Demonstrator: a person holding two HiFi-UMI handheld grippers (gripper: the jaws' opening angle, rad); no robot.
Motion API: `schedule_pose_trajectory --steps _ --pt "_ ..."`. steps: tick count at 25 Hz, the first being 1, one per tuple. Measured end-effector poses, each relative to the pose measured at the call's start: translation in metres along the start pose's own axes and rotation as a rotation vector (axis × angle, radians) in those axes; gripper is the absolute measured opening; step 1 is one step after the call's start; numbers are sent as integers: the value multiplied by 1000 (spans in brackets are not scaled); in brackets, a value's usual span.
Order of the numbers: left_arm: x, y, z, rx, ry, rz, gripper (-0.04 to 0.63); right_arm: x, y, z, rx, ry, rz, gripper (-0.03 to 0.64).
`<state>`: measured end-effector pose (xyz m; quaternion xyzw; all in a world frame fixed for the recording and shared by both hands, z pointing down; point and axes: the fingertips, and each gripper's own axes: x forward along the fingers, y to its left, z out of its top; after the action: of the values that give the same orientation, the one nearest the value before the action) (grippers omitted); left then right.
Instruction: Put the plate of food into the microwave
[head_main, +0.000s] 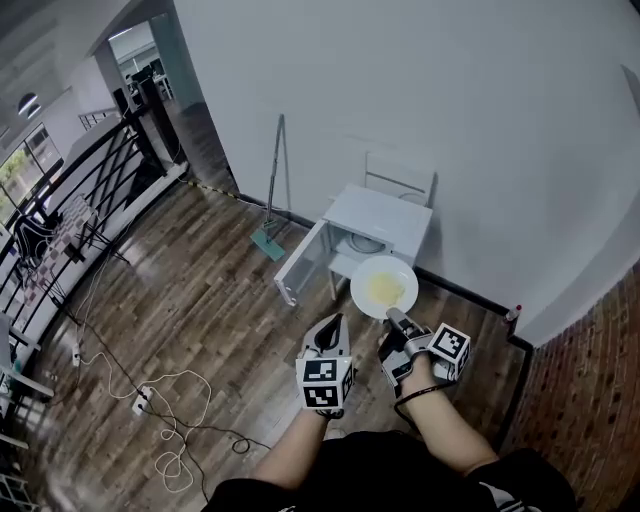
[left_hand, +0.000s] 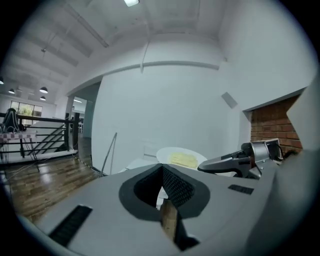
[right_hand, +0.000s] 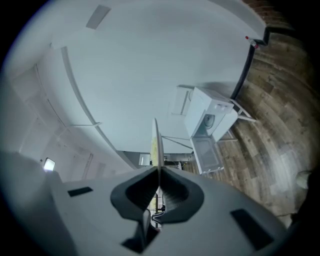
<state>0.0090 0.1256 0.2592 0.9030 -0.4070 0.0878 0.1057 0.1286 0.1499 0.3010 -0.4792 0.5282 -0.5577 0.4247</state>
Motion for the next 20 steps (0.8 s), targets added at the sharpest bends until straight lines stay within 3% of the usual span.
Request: schedule_pose_trajectory --steps 14,20 --pt "4 97 4 -25 -25 -15 -2 74 -9 -44 20 -38 -19 25" --pt "18 119 6 -40 -24 -9 -2 105 -13 -43 24 -33 -30 25"
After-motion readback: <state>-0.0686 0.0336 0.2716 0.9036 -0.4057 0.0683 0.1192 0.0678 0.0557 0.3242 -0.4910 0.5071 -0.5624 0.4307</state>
